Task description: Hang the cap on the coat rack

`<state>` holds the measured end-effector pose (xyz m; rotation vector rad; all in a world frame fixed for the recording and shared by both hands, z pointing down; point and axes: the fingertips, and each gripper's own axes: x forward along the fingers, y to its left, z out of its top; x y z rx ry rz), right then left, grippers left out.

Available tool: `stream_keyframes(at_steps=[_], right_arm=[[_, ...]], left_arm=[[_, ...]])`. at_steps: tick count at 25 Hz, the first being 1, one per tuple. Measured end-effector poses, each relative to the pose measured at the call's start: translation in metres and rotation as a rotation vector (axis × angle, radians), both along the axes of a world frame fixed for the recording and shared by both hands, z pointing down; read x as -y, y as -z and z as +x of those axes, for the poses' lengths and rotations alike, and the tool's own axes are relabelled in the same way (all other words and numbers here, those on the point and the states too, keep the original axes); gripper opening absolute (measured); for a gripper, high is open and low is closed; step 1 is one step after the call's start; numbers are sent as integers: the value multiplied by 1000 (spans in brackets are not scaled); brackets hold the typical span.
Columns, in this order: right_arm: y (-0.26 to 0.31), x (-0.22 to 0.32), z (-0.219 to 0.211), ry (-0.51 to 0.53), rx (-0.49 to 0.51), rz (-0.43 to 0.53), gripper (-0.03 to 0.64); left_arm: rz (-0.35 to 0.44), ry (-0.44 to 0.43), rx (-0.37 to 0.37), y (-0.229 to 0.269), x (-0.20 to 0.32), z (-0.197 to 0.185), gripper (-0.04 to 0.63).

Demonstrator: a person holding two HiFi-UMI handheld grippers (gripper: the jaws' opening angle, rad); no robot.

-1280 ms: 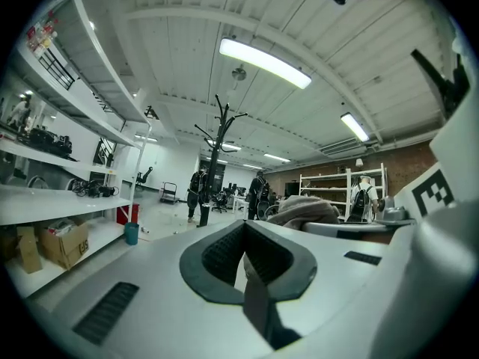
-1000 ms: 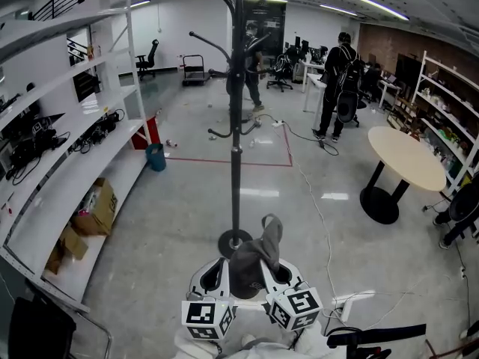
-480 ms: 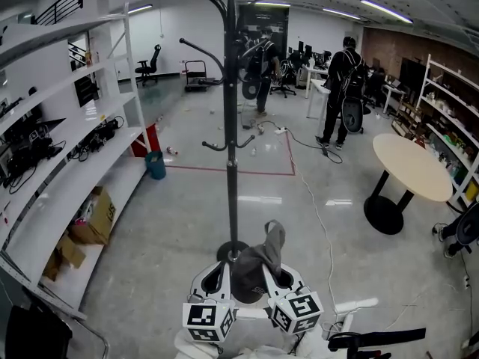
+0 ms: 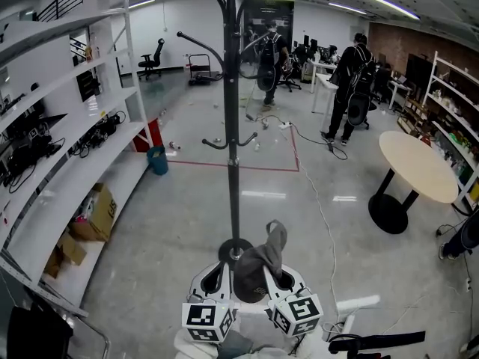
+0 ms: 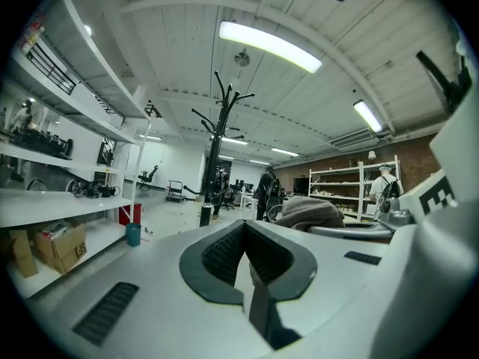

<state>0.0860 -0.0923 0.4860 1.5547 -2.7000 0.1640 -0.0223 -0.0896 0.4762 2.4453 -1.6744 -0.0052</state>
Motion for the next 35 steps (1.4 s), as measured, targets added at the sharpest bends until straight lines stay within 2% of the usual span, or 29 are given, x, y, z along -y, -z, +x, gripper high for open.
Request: stream_keyframes(at_steps=[23,35], right_arm=[[-3,88,-10,-8,-5,-8,23],[11,135,-28,10,-28,10,23]], left_arm=[[20,-61,-14,6,92,-1,3],[33,-55,-26,17,142,-16,3]])
